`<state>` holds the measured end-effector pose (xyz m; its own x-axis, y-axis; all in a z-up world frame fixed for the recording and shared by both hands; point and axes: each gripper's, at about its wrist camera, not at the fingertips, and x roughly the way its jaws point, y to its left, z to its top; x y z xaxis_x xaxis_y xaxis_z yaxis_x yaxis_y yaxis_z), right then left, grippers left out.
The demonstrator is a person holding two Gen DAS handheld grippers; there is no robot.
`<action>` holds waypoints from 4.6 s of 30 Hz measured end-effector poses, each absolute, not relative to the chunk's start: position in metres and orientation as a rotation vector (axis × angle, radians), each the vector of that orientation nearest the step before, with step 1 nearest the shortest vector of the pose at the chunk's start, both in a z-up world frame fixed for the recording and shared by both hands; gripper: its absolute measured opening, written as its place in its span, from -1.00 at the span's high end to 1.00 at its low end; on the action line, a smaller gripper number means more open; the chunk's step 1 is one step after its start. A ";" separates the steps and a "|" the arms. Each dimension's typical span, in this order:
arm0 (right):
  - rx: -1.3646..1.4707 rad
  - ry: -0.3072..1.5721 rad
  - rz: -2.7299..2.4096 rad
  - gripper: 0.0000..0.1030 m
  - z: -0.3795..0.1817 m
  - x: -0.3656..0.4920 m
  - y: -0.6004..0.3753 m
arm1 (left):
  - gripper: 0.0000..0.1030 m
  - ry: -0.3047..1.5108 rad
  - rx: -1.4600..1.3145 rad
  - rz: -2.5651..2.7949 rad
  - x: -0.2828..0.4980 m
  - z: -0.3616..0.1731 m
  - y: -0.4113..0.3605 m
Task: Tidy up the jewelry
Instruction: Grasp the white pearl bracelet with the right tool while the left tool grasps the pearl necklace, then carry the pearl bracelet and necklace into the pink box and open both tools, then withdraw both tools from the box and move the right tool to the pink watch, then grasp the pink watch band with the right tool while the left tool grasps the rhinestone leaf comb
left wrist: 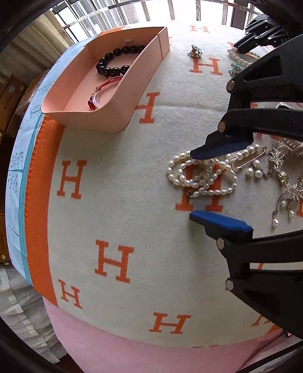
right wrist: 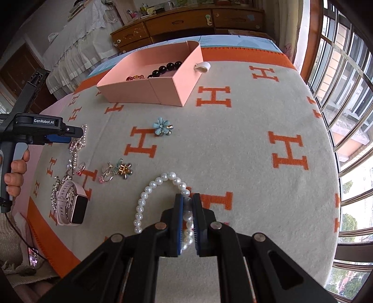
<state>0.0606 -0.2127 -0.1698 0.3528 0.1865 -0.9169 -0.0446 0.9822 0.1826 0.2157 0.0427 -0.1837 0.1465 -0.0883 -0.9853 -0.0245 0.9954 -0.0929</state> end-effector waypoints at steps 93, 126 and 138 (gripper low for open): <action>0.200 1.053 0.375 0.42 -0.071 0.074 -0.125 | -0.51 0.940 0.081 -0.191 0.096 -0.053 0.058; 0.027 1.184 0.368 0.82 -0.155 0.046 -0.044 | -0.57 1.110 -0.133 -0.215 0.023 -0.152 0.111; 0.133 1.102 0.340 0.82 -0.142 0.042 -0.098 | -0.22 1.294 -0.308 -0.194 0.053 -0.178 0.093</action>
<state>0.0421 -0.0977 -0.1417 0.4063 0.3342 -0.8505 -0.2037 0.9404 0.2722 0.0531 0.0930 -0.1779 0.2649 -0.3116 -0.9125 -0.0303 0.9432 -0.3309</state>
